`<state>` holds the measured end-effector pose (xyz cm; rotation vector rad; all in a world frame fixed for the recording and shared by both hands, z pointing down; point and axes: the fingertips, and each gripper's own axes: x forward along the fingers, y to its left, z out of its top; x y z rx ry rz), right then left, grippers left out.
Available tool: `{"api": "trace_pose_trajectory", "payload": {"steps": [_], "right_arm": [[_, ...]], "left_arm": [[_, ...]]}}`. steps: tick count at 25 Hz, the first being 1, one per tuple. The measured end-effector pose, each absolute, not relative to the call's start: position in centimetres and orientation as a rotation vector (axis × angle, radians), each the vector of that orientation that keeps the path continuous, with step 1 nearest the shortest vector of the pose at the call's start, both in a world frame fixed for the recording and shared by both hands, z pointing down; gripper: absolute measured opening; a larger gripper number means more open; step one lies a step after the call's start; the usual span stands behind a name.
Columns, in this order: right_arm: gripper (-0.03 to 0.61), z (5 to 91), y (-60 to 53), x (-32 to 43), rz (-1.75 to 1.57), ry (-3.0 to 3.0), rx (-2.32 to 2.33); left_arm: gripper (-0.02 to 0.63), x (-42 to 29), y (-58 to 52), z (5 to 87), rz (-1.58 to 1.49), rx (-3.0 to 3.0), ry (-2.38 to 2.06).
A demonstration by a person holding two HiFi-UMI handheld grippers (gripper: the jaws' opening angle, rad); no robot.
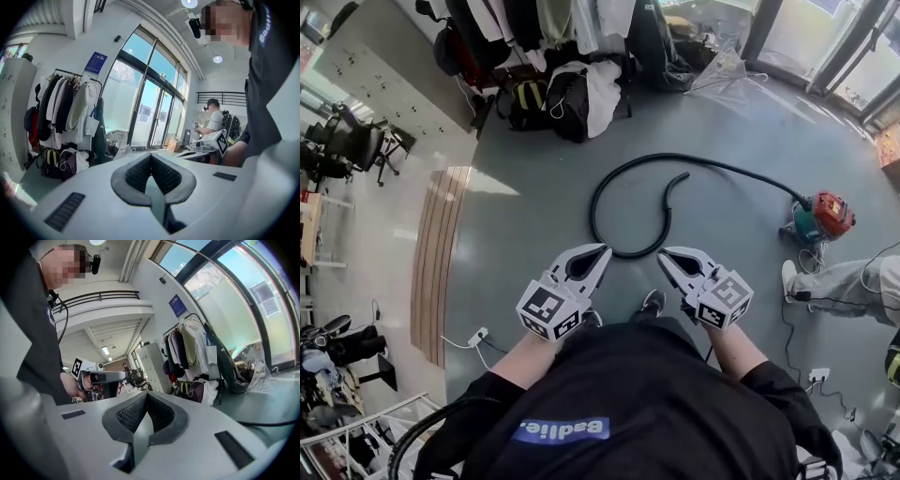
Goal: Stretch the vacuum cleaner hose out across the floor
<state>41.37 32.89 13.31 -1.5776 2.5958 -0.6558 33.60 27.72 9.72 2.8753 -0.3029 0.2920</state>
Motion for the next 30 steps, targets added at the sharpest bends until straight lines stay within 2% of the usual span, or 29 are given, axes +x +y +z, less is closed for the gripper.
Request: {"api": "trace_pose_trajectory", "payload": {"steps": [13, 22, 30], "right_arm": [[0.005, 17.0, 30.2, 48.2, -0.708, 2.635, -1.589], [0.005, 19.3, 27.6, 45.1, -0.796, 2.579, -1.758], [0.005, 19.6, 22.5, 38.9, -0.843, 2.466, -1.891]], "left_arm": [[0.008, 40.8, 25.6, 11.9, 0.289, 2.859, -0.281], [0.008, 38.3, 21.0, 15.1, 0.251, 2.814, -0.163], [0.008, 32.5, 14.3, 16.4, 0.269, 2.818, -0.066]]}}
